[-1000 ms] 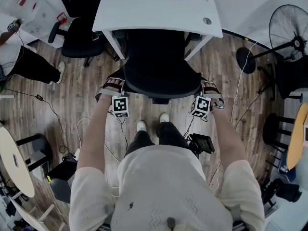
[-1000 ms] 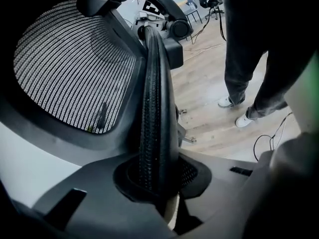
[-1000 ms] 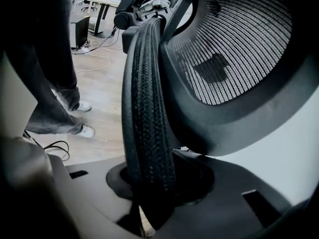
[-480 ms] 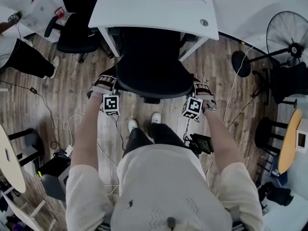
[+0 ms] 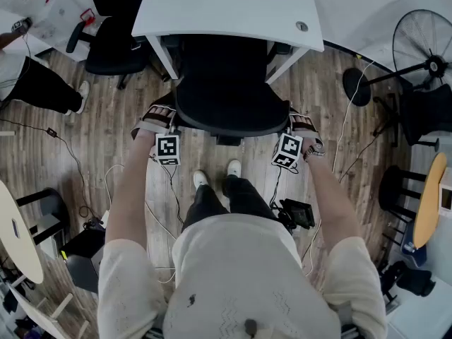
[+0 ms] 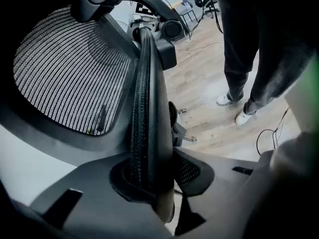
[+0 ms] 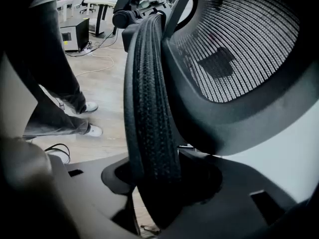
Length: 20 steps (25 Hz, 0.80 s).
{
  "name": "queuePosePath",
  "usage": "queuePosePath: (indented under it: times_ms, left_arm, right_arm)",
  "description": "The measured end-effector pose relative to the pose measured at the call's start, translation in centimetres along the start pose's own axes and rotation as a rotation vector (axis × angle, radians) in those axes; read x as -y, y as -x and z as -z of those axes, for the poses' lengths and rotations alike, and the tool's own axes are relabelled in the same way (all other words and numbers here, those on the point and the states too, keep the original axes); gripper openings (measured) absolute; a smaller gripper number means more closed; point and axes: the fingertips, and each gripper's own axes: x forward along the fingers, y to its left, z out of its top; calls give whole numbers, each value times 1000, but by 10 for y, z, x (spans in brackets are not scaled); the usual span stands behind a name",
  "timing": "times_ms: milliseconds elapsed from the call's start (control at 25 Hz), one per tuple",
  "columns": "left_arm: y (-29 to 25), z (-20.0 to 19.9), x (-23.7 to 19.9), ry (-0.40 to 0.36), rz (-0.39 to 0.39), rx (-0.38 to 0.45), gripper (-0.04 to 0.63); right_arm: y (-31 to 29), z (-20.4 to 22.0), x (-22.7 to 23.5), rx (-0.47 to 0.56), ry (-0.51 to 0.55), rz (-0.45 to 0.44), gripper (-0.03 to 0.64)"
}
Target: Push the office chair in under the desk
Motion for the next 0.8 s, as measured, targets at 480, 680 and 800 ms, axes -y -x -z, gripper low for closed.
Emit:
queuePosePath:
  times_ms: [480,680,800]
  left_arm:
    - [18,6,11,34,37,-35,138]
    - [44,7,8,121,-39,0,159]
    - [61,7,10,181,-97,19,172]
  right_arm:
    - [49,-24,-3,27,-169,123,232]
    - [79,-48,-11,58,-303,194,232]
    - [94,-60,-20,78,-405,234,244]
